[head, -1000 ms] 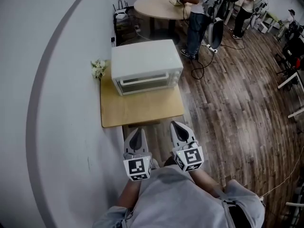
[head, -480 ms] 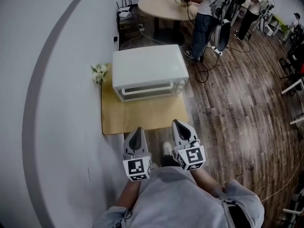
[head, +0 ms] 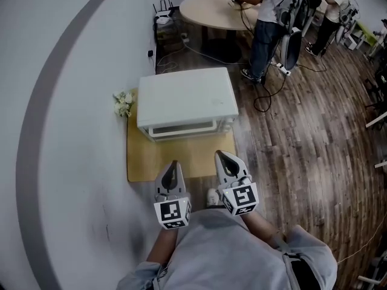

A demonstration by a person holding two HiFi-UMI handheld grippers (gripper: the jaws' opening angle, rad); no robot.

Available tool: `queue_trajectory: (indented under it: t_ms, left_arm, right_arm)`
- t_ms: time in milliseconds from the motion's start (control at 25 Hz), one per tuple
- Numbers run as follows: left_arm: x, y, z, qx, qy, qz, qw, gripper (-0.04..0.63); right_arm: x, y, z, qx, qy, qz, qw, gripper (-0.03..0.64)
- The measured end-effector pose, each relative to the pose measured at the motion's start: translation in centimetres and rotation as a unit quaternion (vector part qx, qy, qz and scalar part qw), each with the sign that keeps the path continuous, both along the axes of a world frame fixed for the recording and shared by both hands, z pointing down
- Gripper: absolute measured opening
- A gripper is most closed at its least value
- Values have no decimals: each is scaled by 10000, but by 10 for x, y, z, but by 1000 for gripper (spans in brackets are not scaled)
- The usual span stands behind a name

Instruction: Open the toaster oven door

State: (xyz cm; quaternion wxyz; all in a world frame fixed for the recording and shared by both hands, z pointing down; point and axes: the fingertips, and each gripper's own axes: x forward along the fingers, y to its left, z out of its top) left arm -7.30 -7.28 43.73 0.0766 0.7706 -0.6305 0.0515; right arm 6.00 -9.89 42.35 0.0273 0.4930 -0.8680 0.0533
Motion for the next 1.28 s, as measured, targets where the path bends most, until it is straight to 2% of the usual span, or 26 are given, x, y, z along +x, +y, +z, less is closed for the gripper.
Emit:
queue_trajectory:
  t_ms: [160,440,760,840,880,920,1040,1160,1280]
  left_arm:
    - [5,-10,-3,8,-100,-169,9998,6]
    - [-14,-39,-7,-3,-466,-402,9981,6]
    - [-29,-84,17,-428,-1212,-64,9917,8]
    - [-31,-92,25,-529,-1340,74,9895,14]
    - [-29,-95,30,-607,-1444,209,9874,56]
    - [-26,-98,36,-684,-1601,372,9840,112]
    - [-18,-106,50,-795,-2306,895,9657,137]
    - [-13,-111,62,-879,-2971,1427,9400,163]
    - [-11,-114,73,-1006,-3473,1894,9129,176]
  right_arm:
    - [2,-14,3,-28,147,-224,9996,-2]
    - [-8,-48,12,-46,970,-709,9927,0]
    - [-25,-82,37,-439,1630,-1097,9795,7]
    - [-29,-89,42,-544,1780,-1146,9758,46]
    - [-31,-92,45,-580,1873,-1167,9736,62]
    - [-34,-94,48,-611,1978,-1195,9710,76]
    - [-43,-99,58,-697,2376,-1376,9590,90]
    - [-54,-99,71,-838,2838,-1672,9405,100]
    - [-63,-99,83,-1038,3182,-1899,9230,117]
